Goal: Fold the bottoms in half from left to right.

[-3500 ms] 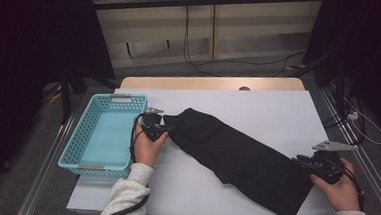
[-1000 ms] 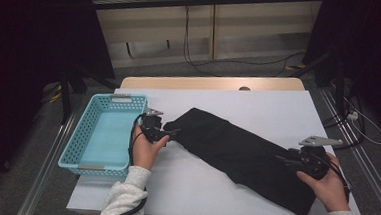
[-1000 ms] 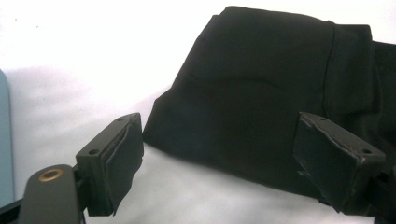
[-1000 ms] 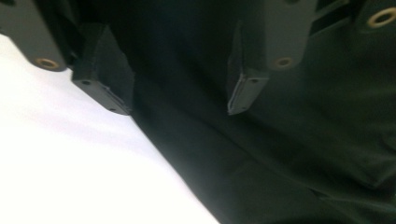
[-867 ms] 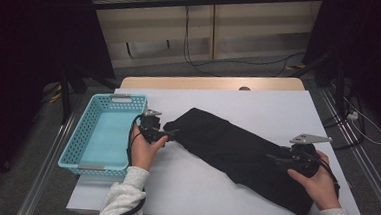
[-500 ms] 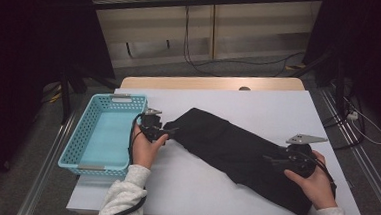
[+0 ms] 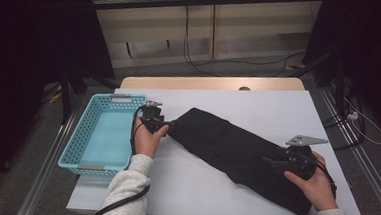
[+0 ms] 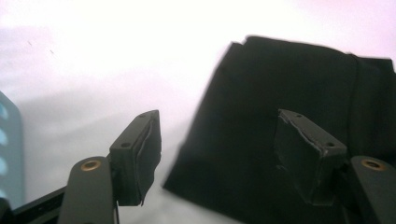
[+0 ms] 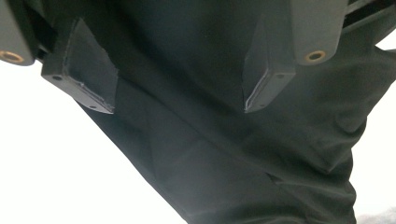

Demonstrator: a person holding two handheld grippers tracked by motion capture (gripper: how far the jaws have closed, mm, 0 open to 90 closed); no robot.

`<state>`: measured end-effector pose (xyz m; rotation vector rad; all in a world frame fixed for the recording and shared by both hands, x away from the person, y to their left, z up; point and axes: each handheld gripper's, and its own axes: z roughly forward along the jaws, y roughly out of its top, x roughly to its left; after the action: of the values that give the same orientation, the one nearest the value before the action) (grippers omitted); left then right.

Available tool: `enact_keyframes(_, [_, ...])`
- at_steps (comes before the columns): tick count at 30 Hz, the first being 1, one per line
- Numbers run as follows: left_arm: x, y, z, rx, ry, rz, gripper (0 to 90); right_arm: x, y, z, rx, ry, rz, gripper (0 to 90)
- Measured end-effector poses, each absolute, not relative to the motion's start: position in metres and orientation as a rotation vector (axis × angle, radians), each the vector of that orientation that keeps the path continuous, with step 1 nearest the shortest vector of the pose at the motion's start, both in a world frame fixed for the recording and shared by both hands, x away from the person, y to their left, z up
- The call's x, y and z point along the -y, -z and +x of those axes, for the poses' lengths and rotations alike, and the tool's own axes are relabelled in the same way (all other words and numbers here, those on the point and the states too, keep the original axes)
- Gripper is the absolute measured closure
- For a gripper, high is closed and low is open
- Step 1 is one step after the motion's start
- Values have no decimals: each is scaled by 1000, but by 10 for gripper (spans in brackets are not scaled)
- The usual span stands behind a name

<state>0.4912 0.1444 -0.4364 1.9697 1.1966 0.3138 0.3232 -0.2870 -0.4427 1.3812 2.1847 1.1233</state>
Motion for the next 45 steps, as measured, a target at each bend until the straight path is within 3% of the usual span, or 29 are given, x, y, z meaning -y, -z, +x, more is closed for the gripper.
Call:
enact_keyframes(12, [-139, 454, 509, -1209, -302, 2075, 271, 289, 441, 321, -2198, -1137, 1359, 270])
enact_keyframes(16, [-137, 454, 508, -1213, -324, 2091, 294, 290, 441, 320, -2193, -1134, 1364, 270])
enact_keyframes(22, [-137, 452, 504, -1230, -312, 2101, 500, 291, 440, 319, -2190, -1131, 1365, 271])
enact_keyframes(26, [-135, 448, 503, -1233, -243, 2118, 599, 291, 440, 319, -2193, -1129, 1365, 271])
enact_keyframes(27, [-135, 448, 502, -1231, -232, 2119, 670, 291, 440, 319, -2193, -1125, 1364, 271])
enact_keyframes(29, [-134, 448, 502, -1226, -192, 2113, 704, 291, 440, 319, -2192, -1124, 1364, 271])
enact_keyframes(31, [-135, 449, 501, -1234, -140, 2095, 812, 291, 440, 319, -2190, -1127, 1363, 274])
enact_keyframes(41, [-141, 427, 506, -1300, -145, 2008, 872, 277, 440, 315, -2244, -1153, 1316, 362])
enact_keyframes(44, [-141, 419, 509, -1292, -162, 2011, 873, 270, 442, 314, -2273, -1165, 1298, 423])
enact_keyframes(45, [-141, 418, 509, -1294, -173, 2012, 873, 265, 442, 313, -2298, -1175, 1275, 493])
